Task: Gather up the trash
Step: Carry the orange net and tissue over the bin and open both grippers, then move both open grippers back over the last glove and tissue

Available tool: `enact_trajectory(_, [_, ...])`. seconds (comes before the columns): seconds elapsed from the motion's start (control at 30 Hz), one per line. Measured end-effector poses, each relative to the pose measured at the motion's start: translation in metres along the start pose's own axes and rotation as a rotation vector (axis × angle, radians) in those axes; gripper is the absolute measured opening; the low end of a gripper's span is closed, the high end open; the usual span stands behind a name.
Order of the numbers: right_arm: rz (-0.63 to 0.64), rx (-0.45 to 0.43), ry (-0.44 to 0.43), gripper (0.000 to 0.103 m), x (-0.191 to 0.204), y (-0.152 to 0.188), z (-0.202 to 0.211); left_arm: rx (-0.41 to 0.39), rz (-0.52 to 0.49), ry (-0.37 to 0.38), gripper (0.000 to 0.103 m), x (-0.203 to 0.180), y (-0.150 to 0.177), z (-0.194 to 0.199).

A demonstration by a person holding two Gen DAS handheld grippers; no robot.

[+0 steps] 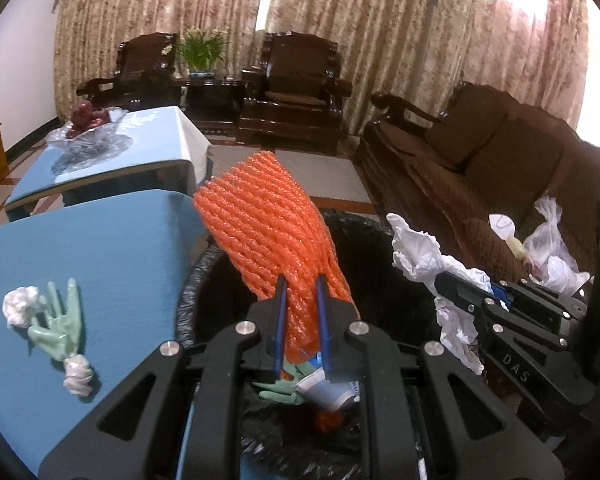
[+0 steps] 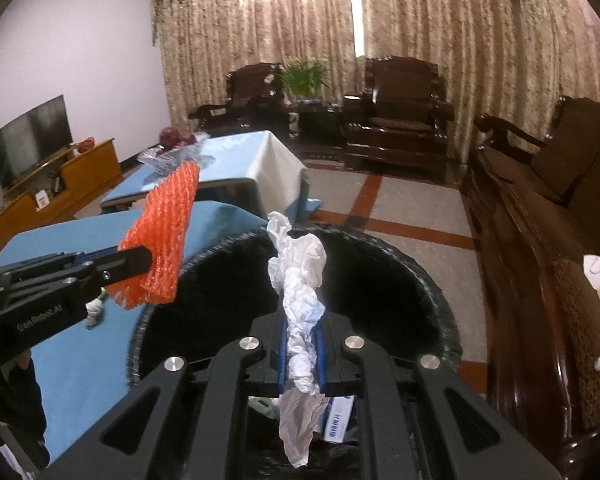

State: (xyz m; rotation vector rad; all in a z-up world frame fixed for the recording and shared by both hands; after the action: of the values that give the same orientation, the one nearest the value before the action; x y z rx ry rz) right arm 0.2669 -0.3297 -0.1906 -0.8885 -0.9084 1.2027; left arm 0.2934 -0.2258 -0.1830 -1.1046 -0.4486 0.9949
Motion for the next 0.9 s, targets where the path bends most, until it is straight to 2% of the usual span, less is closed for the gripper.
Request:
enact_trajectory(0.17, [-0.008,0.023,0.026,0.014,-0.016,0.011,-0.008,0.030,-0.007,0.020,0.014,-0.006,0.010,-0.015])
enact_trajectory(0.23, [-0.008,0.025,0.037,0.018,-0.021,0.013,-0.010,0.039,-0.004,0.025,0.021,-0.008,0.012,-0.019])
enact_trajectory(0.27, [-0.008,0.029,0.042,0.019,-0.023,0.015,-0.011,0.040,0.001,0.028,0.030,-0.009,0.012,-0.021])
enact_trajectory(0.3, [-0.007,0.030,0.050,0.025,-0.025,0.016,-0.011,0.040,0.006,0.028,0.039,-0.008,0.012,-0.021])
enact_trajectory(0.33, [-0.008,0.030,0.058,0.036,-0.028,0.018,-0.012,0.036,0.009,0.028,0.043,-0.008,0.011,-0.020])
enact_trajectory(0.4, [-0.011,0.028,0.069,0.048,-0.032,0.019,-0.011,0.028,0.012,0.027,0.055,-0.006,0.009,-0.019])
enact_trajectory(0.43, [-0.010,0.025,0.082,0.062,-0.034,0.019,-0.010,0.025,0.015,0.025,0.058,-0.004,0.008,-0.018])
enact_trajectory(0.5, [-0.006,0.012,0.115,0.085,-0.037,0.019,-0.006,0.011,0.021,0.015,0.071,0.001,0.003,-0.013])
enact_trajectory(0.6, [-0.005,0.000,0.124,0.097,-0.037,0.016,-0.003,-0.017,0.019,-0.011,0.084,0.014,-0.004,-0.003])
enact_trajectory(0.7, [-0.017,-0.009,0.115,0.097,-0.030,0.012,-0.001,-0.056,0.017,-0.046,0.090,0.030,-0.013,0.013])
enact_trajectory(0.9, [-0.024,-0.042,0.062,0.097,0.001,0.001,0.004,-0.098,0.043,-0.141,0.091,0.077,-0.023,0.051])
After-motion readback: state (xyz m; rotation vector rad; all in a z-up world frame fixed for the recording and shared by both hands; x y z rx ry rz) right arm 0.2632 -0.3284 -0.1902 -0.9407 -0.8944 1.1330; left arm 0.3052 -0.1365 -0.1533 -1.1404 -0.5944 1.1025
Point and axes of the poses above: each gripper's, at about its wrist camera, not at the fingertips, and z roughly against the way its jaws point, x to its left, y to its underside, the point moved 10 cm from there along -z, roughly the way its jaws point, and after that the axes turned 13 degrees about -x, right-handed, at the moved point
